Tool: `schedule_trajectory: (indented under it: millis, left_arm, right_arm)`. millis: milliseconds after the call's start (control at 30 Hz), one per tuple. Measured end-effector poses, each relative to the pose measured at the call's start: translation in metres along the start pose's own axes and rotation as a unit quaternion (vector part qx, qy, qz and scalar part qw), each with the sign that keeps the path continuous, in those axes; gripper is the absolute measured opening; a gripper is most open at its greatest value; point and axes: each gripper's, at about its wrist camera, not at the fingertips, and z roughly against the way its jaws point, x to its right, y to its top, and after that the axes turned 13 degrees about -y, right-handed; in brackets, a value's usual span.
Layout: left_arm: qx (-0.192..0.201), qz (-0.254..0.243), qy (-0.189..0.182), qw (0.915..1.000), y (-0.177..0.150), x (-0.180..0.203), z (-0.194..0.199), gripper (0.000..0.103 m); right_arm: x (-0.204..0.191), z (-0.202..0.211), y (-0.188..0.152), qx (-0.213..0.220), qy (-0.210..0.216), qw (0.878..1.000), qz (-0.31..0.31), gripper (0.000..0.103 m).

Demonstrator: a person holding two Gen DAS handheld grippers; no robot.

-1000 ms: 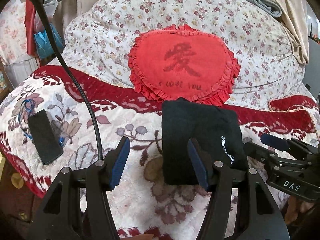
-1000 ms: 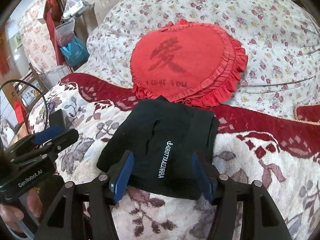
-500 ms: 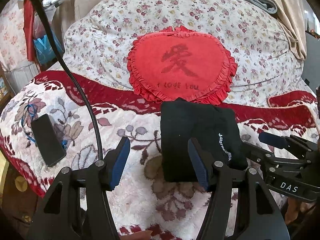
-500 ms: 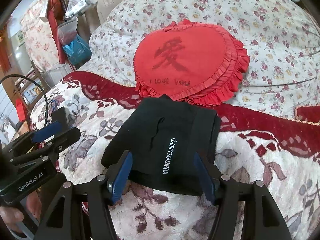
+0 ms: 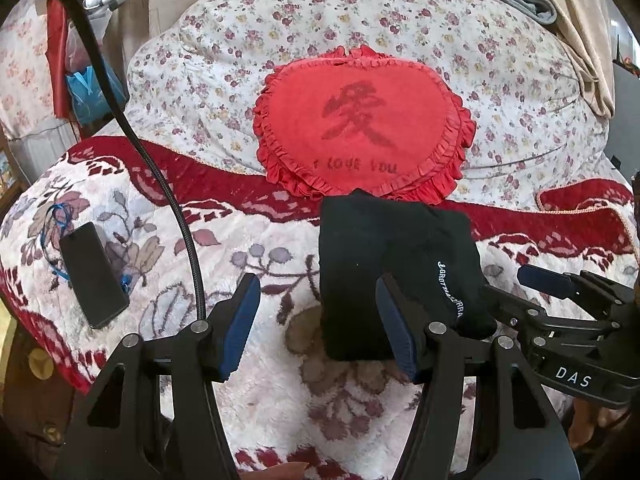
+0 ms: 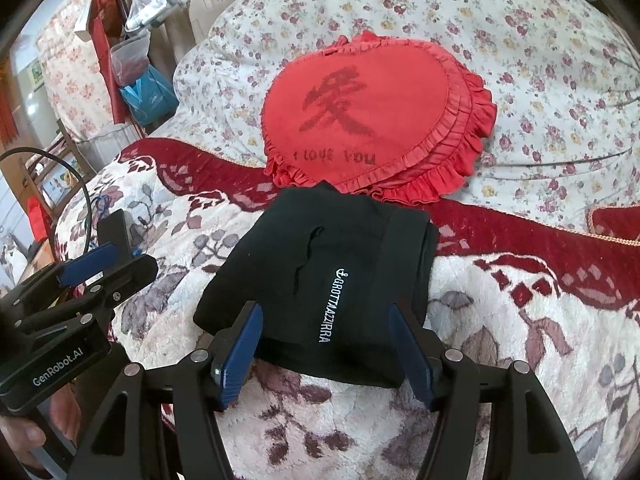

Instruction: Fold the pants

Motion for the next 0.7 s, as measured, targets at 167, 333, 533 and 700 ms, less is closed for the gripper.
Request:
schedule_trajectory:
  millis: [167,333,533,700]
  left_arm:
    - [-0.002,0.007,0.002,1.0000,-0.0008,-0.0015,-0.0007,0.060]
    - [-0.007,0.006,0.005,0.9999,-0.0008,-0.0016,-0.0029,0.060]
    - [-0.010,0.003,0.005,0.9999,-0.0002,-0.0007,-0.0039,0.060]
    - [-0.012,0.011,0.003,0.9999,-0.0005,-0.0028,-0.0045,0.060]
  right_arm:
    - [0.0008,-0.0011,-0.0006,-0.002,0.001,1.000,-0.002,0.064]
    - [0.0009,-0.0023,-0.0009,-0.004,0.003,1.000,-0.001,0.064]
    - [-0.0008,-0.0037,0.0001,-0.005,0.003,1.000,0.003,0.064]
    - [-0.0008,-0.0048,-0.0007,-0.009,0.005,1.000,0.002,0.064]
